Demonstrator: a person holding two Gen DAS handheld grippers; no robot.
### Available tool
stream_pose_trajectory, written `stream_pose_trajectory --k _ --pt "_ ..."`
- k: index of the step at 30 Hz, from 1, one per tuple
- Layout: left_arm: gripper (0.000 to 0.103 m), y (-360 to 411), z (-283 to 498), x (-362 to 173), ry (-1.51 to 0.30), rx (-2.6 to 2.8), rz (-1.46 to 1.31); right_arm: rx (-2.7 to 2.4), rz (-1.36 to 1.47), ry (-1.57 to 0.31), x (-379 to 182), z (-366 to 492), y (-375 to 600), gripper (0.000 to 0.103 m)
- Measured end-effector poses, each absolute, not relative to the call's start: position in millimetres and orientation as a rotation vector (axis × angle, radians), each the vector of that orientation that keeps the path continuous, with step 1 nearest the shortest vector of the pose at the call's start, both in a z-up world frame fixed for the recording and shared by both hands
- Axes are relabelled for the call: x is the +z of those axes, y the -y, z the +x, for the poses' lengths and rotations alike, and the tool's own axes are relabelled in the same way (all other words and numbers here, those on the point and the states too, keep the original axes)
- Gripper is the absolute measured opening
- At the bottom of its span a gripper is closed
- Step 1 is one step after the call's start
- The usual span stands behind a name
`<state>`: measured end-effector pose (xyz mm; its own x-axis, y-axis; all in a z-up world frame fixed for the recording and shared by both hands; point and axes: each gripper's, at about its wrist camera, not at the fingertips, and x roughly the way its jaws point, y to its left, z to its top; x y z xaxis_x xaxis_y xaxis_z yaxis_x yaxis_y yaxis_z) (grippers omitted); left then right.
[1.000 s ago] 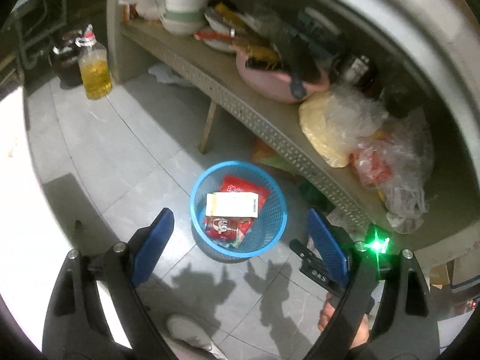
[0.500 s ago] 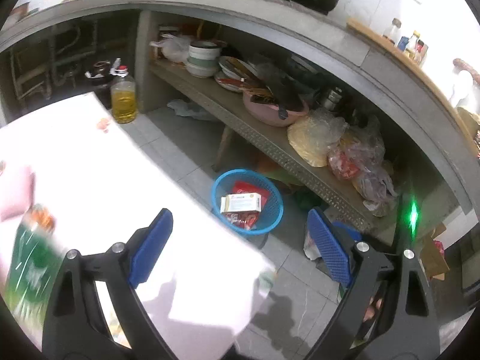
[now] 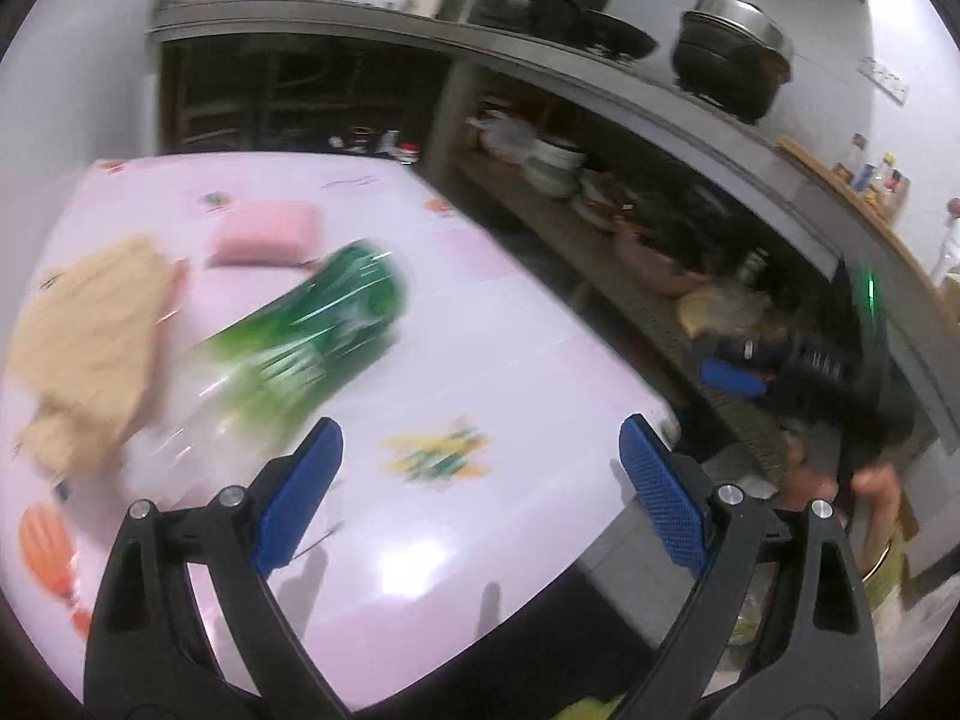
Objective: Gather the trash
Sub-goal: 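Move both tools back to the table, then grasp the green plastic bottle with the right tool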
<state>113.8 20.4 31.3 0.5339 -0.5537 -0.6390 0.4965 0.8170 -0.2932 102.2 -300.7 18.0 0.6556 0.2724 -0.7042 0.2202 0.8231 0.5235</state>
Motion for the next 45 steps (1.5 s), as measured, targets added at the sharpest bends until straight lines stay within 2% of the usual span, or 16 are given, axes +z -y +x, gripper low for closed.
stream_pose_trajectory --k 6,14,21,29,38,45 --pt "0.089 -62 100 17 -0.784 -0.534 -0.115 0.212 0.718 -1.028 3 170 237 0.082" --pt "0.089 -100 89 10 -0.753 -0.466 -0.141 0.150 0.883 -1.241 -53 251 167 0.082" --pt "0.089 -128 80 14 -0.713 -0.431 -0.166 0.066 0.896 -1.182 -60 272 144 0.084" --pt "0.089 -140 81 7 -0.716 -0.413 -0.206 0.070 0.943 -1.200 -62 278 134 0.084" --pt "0.089 -148 78 9 -0.697 -0.419 -0.218 0.130 0.794 -1.217 -59 291 132 0.079" --pt "0.089 -150 78 8 -0.699 -0.443 -0.232 0.275 0.465 -1.318 -40 290 149 0.078"
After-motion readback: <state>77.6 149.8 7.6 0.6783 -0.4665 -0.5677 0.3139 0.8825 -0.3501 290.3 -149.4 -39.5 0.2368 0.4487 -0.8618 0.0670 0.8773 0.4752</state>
